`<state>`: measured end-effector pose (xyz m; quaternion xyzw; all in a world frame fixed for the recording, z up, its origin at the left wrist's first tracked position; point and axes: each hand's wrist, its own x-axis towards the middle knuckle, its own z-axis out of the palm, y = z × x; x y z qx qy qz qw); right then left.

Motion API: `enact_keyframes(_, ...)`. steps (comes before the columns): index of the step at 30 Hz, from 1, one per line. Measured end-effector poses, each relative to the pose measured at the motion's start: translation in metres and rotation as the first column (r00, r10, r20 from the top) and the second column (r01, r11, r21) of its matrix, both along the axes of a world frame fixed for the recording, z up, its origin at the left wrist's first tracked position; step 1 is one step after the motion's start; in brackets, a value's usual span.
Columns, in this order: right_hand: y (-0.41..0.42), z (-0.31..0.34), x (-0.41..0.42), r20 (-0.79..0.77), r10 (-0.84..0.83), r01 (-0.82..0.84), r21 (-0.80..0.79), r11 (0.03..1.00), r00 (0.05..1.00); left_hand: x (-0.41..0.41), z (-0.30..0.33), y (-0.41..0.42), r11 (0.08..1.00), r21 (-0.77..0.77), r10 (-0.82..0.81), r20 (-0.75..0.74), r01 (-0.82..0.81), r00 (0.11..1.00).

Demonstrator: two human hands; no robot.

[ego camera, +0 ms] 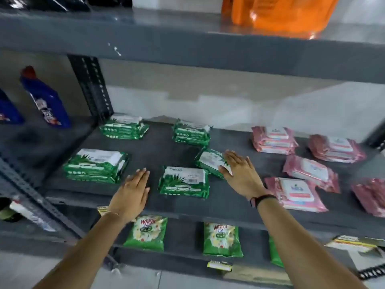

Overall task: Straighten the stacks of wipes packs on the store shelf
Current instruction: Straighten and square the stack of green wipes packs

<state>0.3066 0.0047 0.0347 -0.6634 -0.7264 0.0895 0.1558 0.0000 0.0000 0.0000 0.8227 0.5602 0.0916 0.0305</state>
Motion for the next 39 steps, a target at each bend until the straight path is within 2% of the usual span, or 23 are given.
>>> enact_keyframes(4,0.029,-0.012,0.005,-0.015,-0.06,0.056,-0.221,0.974,0.998,-0.006,-0.026,0.018,0.994,-0.109,0.006,0.018,-0.004,1.0)
enact_keyframes(7,0.043,-0.018,0.01,-0.052,-0.058,0.04,-0.303,0.952,0.997,-0.006,-0.035,0.03,0.989,-0.146,0.0,0.09,0.013,0.996)
enact_keyframes(16,0.055,-0.012,0.023,-0.088,0.084,-0.109,-0.334,0.936,0.993,-0.001,-0.027,0.028,0.99,-0.138,-0.004,0.098,0.017,0.995)
enact_keyframes(24,0.033,0.009,0.034,-0.182,0.041,-0.073,-0.173,0.982,0.983,0.001,-0.024,0.026,0.993,-0.118,0.016,0.08,-0.006,0.997)
enact_keyframes(28,0.024,0.03,0.002,-0.211,0.21,-0.225,-0.048,0.973,0.955,0.002,-0.022,0.026,0.995,-0.101,0.006,0.089,0.003,0.996)
enact_keyframes(32,0.027,0.028,-0.043,-0.213,0.366,-0.395,-0.118,0.911,0.906,0.0,-0.024,0.027,0.995,-0.1,0.002,0.105,0.009,0.994)
enact_keyframes(39,0.033,0.011,-0.059,-0.185,0.382,-0.421,-0.29,0.859,0.906,0.0,-0.023,0.027,0.994,-0.103,-0.018,0.127,0.031,0.992)
